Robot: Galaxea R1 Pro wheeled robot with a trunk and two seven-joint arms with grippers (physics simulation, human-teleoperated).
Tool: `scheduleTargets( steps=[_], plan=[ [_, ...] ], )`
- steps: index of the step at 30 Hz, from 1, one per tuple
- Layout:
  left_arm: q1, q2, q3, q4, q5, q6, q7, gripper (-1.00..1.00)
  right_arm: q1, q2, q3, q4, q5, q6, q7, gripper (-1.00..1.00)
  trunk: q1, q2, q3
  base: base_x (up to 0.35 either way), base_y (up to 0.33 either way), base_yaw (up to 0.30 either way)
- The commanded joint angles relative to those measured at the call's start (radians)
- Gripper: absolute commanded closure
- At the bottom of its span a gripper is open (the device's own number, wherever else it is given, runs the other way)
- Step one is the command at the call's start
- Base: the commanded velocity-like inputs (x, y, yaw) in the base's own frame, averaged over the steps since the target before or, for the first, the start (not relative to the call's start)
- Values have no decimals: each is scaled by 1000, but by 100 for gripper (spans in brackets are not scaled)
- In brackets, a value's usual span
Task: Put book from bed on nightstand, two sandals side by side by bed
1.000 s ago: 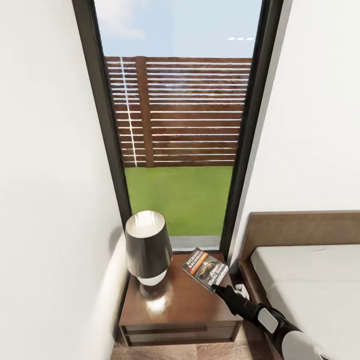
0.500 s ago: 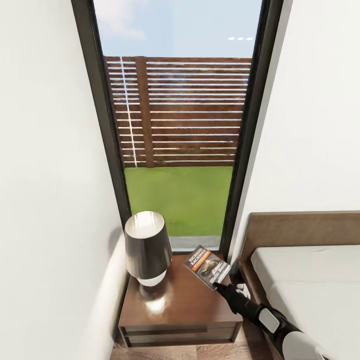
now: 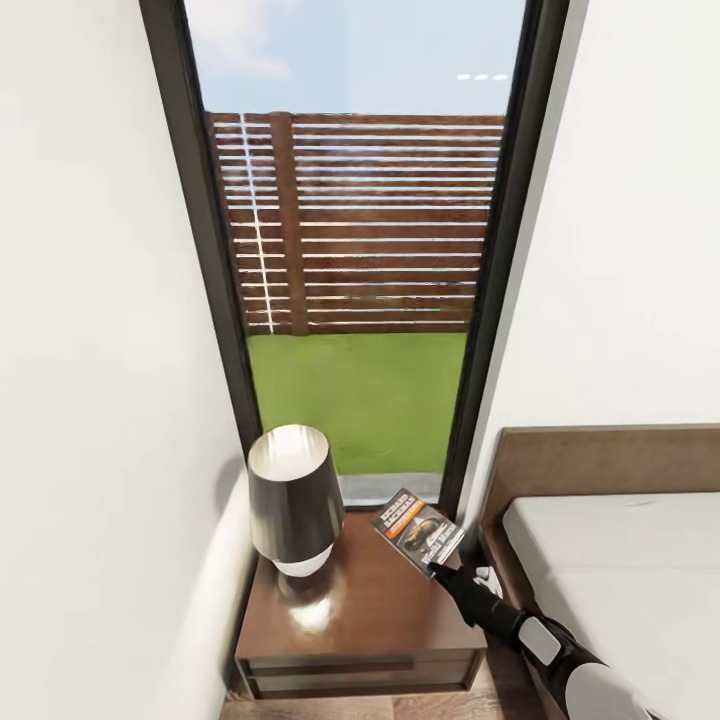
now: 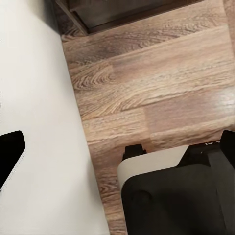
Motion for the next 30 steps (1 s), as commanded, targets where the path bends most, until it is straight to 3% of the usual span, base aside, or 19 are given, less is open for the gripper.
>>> scheduleTargets(
  steps=[1, 30],
  plan=[
    [-1, 0, -7, 1, 4, -3, 5, -100, -1, 0, -1, 0, -7, 8, 1, 100, 1, -2, -2, 165, 0, 0],
    [-1, -2, -7, 1, 3, -4, 3, -100, -1, 0, 2, 0, -7, 7, 1, 100, 1, -2, -2, 89, -30, 0]
  ],
)
